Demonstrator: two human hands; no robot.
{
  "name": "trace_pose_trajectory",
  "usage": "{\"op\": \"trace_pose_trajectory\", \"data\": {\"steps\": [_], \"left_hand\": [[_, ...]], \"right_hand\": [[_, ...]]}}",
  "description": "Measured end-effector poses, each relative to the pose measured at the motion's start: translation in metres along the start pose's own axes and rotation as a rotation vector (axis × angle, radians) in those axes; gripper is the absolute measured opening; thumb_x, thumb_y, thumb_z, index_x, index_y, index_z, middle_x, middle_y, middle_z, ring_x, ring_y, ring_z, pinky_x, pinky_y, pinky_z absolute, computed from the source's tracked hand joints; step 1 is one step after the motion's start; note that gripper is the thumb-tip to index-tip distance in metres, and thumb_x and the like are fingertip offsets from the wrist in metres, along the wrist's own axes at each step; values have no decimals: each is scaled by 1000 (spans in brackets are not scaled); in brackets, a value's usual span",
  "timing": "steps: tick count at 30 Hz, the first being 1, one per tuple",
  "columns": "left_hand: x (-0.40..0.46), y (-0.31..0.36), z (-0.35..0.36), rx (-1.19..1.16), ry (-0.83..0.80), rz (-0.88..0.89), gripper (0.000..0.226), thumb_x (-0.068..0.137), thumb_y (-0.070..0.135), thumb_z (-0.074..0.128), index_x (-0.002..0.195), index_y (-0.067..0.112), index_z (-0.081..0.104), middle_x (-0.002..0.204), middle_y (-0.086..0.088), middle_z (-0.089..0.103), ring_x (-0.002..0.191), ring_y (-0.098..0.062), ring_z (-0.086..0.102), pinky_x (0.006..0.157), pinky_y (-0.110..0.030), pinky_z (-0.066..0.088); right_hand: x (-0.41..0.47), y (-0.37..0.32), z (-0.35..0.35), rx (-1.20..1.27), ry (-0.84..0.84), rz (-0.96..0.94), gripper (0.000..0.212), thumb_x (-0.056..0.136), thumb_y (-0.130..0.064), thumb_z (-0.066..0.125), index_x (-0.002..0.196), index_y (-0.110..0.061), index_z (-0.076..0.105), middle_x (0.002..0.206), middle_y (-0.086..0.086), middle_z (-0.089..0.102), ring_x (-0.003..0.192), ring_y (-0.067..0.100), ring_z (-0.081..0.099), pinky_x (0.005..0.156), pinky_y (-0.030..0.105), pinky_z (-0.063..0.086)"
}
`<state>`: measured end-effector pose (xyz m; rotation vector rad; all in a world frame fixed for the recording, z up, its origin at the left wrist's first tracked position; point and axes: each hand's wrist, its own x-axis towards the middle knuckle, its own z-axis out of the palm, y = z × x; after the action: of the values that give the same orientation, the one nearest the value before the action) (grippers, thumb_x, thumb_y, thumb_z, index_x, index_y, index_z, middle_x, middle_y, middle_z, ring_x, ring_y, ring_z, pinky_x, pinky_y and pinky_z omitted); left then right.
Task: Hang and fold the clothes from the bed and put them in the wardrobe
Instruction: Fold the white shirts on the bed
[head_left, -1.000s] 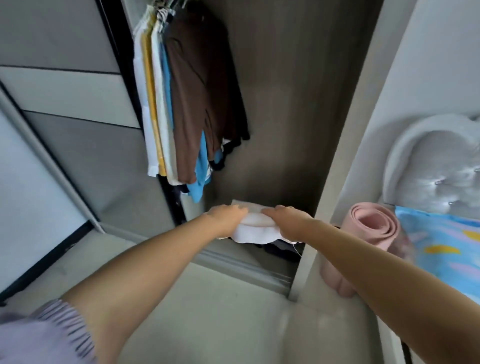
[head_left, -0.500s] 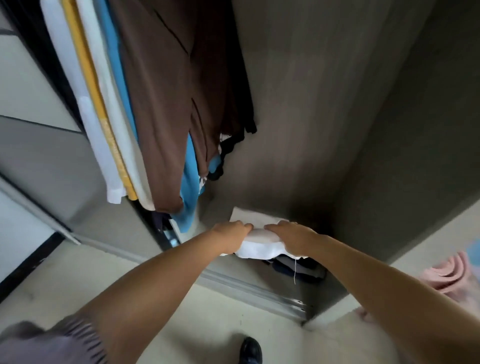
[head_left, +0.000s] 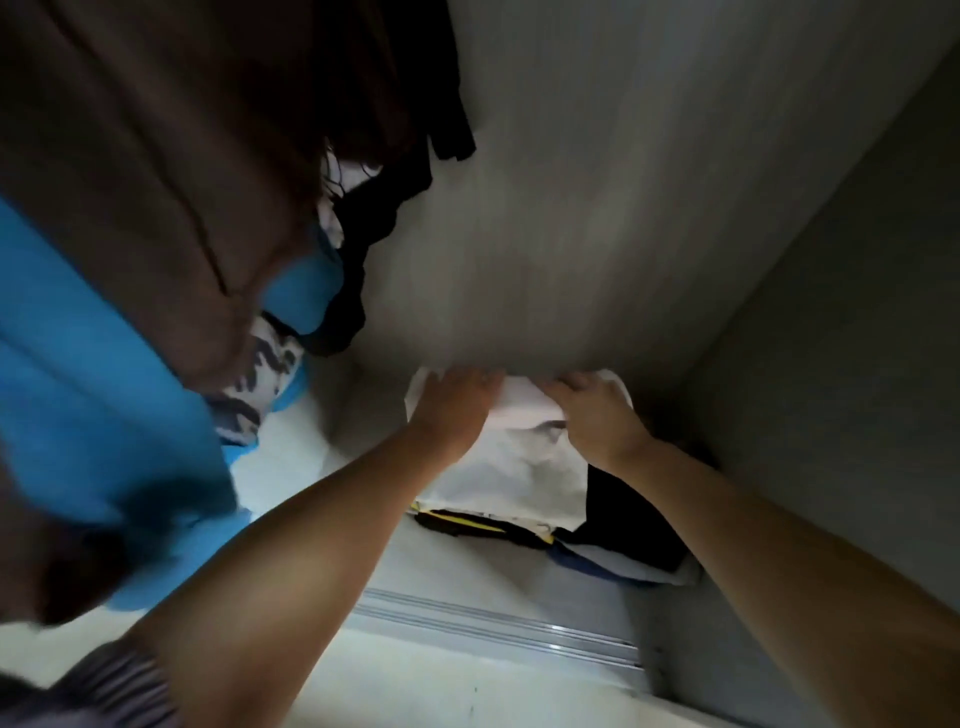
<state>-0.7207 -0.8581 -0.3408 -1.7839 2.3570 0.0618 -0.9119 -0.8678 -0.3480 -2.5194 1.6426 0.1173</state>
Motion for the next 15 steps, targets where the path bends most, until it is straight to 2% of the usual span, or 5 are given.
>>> {"op": "trace_pose_trajectory", "data": {"steps": [5, 8, 11, 13, 15], "left_hand": [[46, 4, 135, 43, 18, 41, 62, 99, 7, 31, 153, 21, 4, 159, -10, 10, 145, -33, 12, 114, -53, 16], [58, 5, 211, 35, -98, 95, 71, 97, 4, 35, 153, 24, -5, 161, -10, -4, 146, -36, -1, 114, -58, 8], [47, 8, 266, -35, -201, 71, 97, 90, 7, 53, 148, 32, -20, 156, -6, -27, 144, -34, -20, 112, -62, 0], [40, 11, 283, -99, -263, 57, 110, 84, 10, 59, 142, 37, -31, 147, -2, -42, 138, -30, -33, 110, -62, -7], [42, 12, 282, -124, -314, 58, 111, 84, 16, 59, 140, 38, -33, 145, -2, -45, 135, -30, -38, 109, -61, -11]], "right_hand": [[11, 6, 136, 67, 62, 79, 69, 90, -13, 43, 152, -31, 18, 156, 4, 23, 147, 23, 12, 117, 48, 7], [22, 3, 215, 109, -106, 102, 75, 95, -15, 46, 153, -35, 2, 162, 5, -2, 148, 26, -12, 116, 53, -4], [23, 3, 266, 85, -245, 45, 76, 98, -46, 36, 146, -41, -22, 153, 4, -35, 134, 29, -40, 111, 55, -17], [22, 6, 277, 122, -289, 27, 72, 93, -66, 20, 141, -44, -30, 145, 0, -45, 130, 27, -46, 108, 53, -22], [25, 8, 276, 130, -336, 36, 69, 91, -71, 11, 143, -44, -26, 145, -1, -45, 132, 25, -44, 109, 53, -22]]}}
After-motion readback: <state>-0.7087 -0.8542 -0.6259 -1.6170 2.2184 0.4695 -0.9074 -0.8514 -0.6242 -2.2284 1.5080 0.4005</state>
